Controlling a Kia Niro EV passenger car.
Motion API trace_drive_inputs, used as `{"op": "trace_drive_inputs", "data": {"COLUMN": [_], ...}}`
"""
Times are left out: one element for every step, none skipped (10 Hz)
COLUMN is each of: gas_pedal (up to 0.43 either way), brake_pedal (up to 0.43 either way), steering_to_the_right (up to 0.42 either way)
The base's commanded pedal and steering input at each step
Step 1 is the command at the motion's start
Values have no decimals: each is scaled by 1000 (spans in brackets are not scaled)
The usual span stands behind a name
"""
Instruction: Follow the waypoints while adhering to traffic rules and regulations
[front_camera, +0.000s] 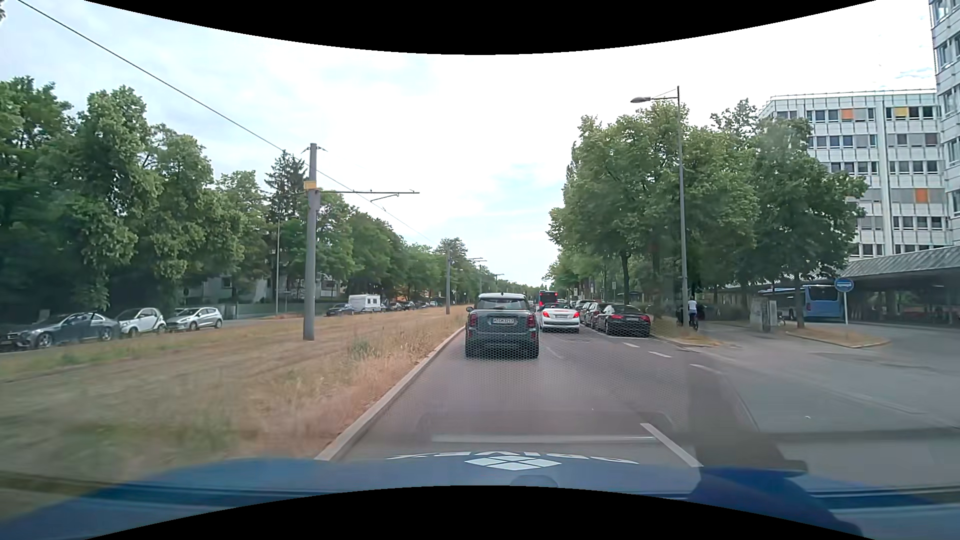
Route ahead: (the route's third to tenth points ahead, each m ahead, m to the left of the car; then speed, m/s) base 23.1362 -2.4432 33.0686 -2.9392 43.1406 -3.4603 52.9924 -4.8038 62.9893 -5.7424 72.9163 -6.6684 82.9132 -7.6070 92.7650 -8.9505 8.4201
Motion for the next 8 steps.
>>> {"op": "trace_drive_inputs", "data": {"gas_pedal": [280, 280, 260, 209, 209, 209, 209, 209], "brake_pedal": [0, 0, 0, 0, 0, 0, 0, 0], "steering_to_the_right": [-10, -10, -8, -5, -4, -3, -3, -3]}}
